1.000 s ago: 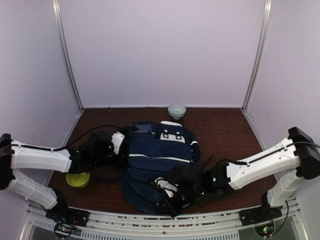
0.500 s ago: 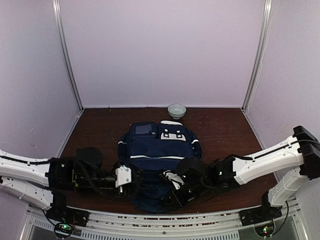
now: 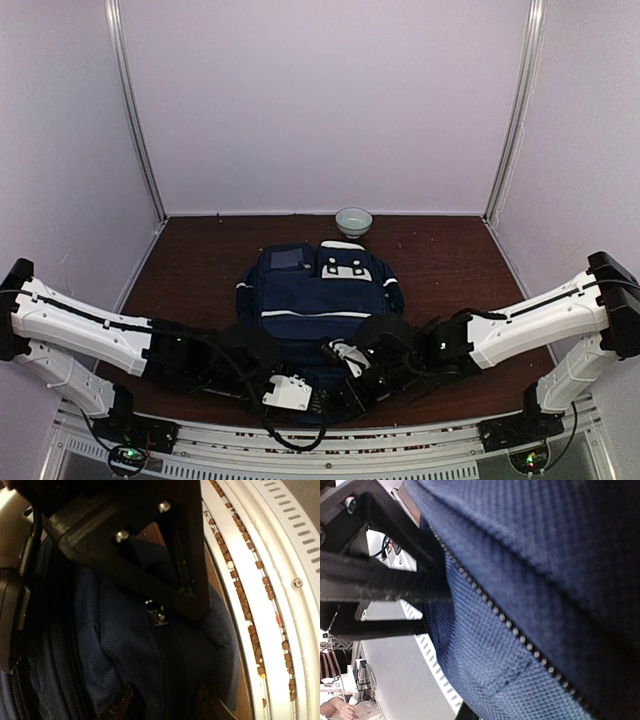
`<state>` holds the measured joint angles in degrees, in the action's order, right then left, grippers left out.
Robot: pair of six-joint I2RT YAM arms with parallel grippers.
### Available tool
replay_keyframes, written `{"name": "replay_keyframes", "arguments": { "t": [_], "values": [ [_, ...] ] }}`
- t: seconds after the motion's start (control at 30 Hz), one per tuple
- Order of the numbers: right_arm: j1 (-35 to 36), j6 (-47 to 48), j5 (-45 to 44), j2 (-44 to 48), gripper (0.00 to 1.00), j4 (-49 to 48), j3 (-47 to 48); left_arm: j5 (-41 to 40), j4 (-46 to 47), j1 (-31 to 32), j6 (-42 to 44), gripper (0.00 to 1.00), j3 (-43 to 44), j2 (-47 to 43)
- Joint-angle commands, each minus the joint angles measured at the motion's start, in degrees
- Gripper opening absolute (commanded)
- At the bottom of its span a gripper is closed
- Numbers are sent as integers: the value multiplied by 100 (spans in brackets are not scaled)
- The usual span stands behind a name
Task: Pack the student bag
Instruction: Zip the student bag into the largest pocket of the bag.
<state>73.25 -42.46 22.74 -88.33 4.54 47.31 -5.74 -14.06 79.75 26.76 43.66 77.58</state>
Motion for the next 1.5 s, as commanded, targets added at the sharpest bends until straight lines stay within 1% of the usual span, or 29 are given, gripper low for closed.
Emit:
{"name": "replay_keyframes", "arguments": {
  "t": [0.0, 0.07, 0.13, 0.2, 0.23, 0.33, 0.43, 0.53, 0.63, 0.7, 0.77, 0.83, 1.0, 1.07, 1.13, 1.23, 1.27, 1.33, 1.37, 1.4, 1.43, 1.47],
  "values": [
    [-102, -24, -165, 133, 0, 79, 47, -639, 38, 6, 313, 41, 68, 37],
    [-128, -13, -171, 153, 0, 115, 83, -810, 82, 6, 320, 35, 85, 118],
    [-186, -41, -194, 227, 0, 185, 34, -1009, 94, 6, 231, 26, 99, 213],
    [-263, -39, -248, 391, 0, 343, -55, -1222, 50, 6, 109, 11, 78, 291],
    [-305, -29, -289, 493, 0, 500, -108, -1328, -17, 6, 25, 0, 73, 311],
    [-440, -91, -559, 969, 0, 1165, -384, -1430, -365, 6, -184, 0, 53, 267],
    [-784, -303, -788, 1669, 0, 1571, -1039, -1622, -461, 6, -350, 0, -114, 31],
    [-1481, -285, -985, 2388, 0, 1954, -1574, -1774, -422, 6, -382, 0, -349, -264],
    [-2166, 109, -1155, 2851, 0, 2481, -1596, -1880, -489, 6, -435, 0, -414, -511],
    [-2572, 461, -1243, 2961, 0, 2679, -1444, -1791, -540, 6, -488, 0, -419, -617],
    [-3025, 790, -1255, 2858, 0, 2818, -1225, -1540, -584, 6, -541, 0, -422, -659],
    [-3372, 1171, -1273, 2542, 0, 2945, -944, -1306, -599, 6, -606, 0, -435, -693],
    [-4269, 1972, -1482, 1574, 0, 3056, -455, -1276, -483, 6, -704, 0, -624, -911],
    [-4327, 2191, -1664, 1327, 0, 3121, -263, -1289, -466, 6, -732, 0, -660, -1045],
    [-4277, 2333, -1440, 1093, 0, 3088, -93, -1264, -378, 6, -717, 0, -731, -1149],
    [-3764, 2387, -1004, 907, 0, 2809, -43, -1160, -319, 6, -639, 0, -720, -1087],
    [-3546, 2368, -873, 872, 0, 2652, -39, -1073, -317, 6, -656, 18, -663, -1030],
    [-3168, 2140, -364, 825, 0, 2097, -132, -557, -194, 6, -651, 52, -440, -919],
    [-2985, 1946, -159, 808, 0, 1766, -176, -172, -38, 6, -653, 57, -374, -886],
    [-2794, 1782, -36, 764, 0, 1491, -193, 188, 143, 6, -662, 59, -234, -847],
    [-2580, 1645, 19, 703, 0, 1266, -165, 448, 326, 6, -668, 60, -132, -807],
    [-2387, 1517, 41, 617, 0, 1103, -90, 510, 545, 6, -683, 60, -50, -761]
  ]
}}
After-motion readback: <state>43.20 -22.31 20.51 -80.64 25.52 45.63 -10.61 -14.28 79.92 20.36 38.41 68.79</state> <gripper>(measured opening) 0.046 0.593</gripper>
